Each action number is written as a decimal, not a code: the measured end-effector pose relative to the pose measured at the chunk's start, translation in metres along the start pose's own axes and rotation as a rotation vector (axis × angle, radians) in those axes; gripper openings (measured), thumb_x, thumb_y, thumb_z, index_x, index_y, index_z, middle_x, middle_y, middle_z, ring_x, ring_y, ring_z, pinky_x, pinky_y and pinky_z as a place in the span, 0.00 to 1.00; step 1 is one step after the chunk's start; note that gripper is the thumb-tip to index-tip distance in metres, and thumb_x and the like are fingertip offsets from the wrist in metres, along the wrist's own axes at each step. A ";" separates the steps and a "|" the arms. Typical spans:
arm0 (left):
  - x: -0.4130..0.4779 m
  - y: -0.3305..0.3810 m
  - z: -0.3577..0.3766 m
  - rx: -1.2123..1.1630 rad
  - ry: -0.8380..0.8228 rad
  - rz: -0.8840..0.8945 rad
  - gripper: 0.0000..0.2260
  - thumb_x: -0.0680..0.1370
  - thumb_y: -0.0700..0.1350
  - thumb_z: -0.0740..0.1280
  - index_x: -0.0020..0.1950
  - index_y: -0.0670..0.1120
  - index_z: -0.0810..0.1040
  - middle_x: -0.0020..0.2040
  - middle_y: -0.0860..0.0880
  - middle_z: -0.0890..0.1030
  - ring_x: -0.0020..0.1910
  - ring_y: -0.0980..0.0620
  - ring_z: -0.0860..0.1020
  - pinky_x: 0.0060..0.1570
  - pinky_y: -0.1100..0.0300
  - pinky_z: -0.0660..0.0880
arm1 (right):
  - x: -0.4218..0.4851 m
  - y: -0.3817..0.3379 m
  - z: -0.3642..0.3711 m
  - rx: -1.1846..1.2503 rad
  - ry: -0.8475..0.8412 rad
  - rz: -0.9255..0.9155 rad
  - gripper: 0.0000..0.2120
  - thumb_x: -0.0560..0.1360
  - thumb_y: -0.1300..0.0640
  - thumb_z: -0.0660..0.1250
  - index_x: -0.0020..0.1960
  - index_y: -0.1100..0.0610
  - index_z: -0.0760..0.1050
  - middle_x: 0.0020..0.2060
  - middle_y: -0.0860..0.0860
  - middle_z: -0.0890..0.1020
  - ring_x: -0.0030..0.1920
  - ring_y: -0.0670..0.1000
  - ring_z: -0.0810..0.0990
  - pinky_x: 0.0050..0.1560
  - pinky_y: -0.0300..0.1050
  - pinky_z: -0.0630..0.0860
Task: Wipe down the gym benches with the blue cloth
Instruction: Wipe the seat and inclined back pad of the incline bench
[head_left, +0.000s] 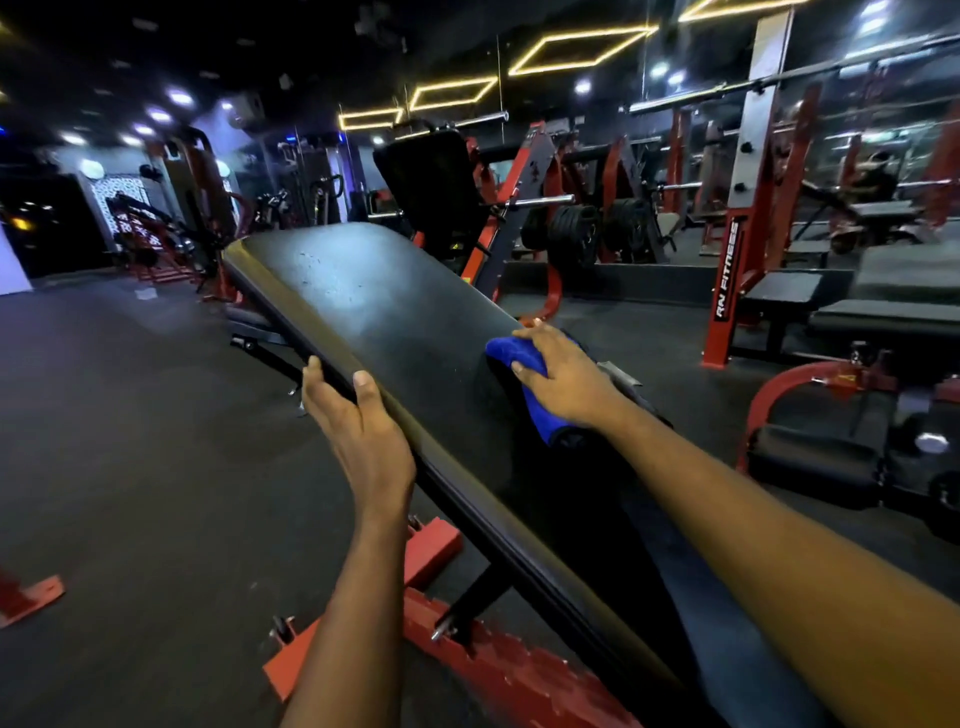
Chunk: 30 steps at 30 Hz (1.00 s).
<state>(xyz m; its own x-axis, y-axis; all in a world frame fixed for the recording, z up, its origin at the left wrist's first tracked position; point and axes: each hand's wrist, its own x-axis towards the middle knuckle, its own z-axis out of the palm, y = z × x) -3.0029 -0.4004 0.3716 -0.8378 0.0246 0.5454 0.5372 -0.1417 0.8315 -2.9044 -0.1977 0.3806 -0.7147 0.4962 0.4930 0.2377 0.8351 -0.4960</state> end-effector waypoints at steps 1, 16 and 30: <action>0.009 0.007 0.002 0.005 0.019 -0.028 0.23 0.85 0.48 0.54 0.79 0.44 0.56 0.78 0.45 0.58 0.75 0.52 0.59 0.71 0.61 0.57 | 0.005 0.001 0.000 0.028 -0.003 -0.001 0.23 0.79 0.45 0.64 0.72 0.48 0.68 0.75 0.53 0.66 0.75 0.55 0.62 0.74 0.56 0.61; 0.050 0.026 0.022 0.236 0.069 -0.252 0.25 0.84 0.55 0.50 0.81 0.54 0.48 0.79 0.44 0.56 0.76 0.44 0.59 0.72 0.51 0.57 | 0.006 -0.008 -0.007 -0.113 -0.043 0.118 0.33 0.71 0.27 0.47 0.75 0.33 0.58 0.78 0.46 0.61 0.77 0.53 0.56 0.71 0.63 0.64; 0.042 0.034 0.033 0.510 0.116 -0.248 0.24 0.84 0.58 0.44 0.80 0.56 0.46 0.70 0.39 0.72 0.67 0.37 0.70 0.67 0.47 0.63 | 0.045 0.003 0.000 -0.192 -0.090 0.002 0.26 0.79 0.33 0.49 0.76 0.32 0.53 0.79 0.45 0.56 0.77 0.55 0.56 0.69 0.62 0.65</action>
<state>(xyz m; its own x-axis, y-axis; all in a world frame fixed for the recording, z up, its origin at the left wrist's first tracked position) -3.0164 -0.3711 0.4261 -0.9343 -0.1164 0.3369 0.2789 0.3498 0.8943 -2.9353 -0.1731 0.4013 -0.7681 0.4816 0.4219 0.3539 0.8685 -0.3471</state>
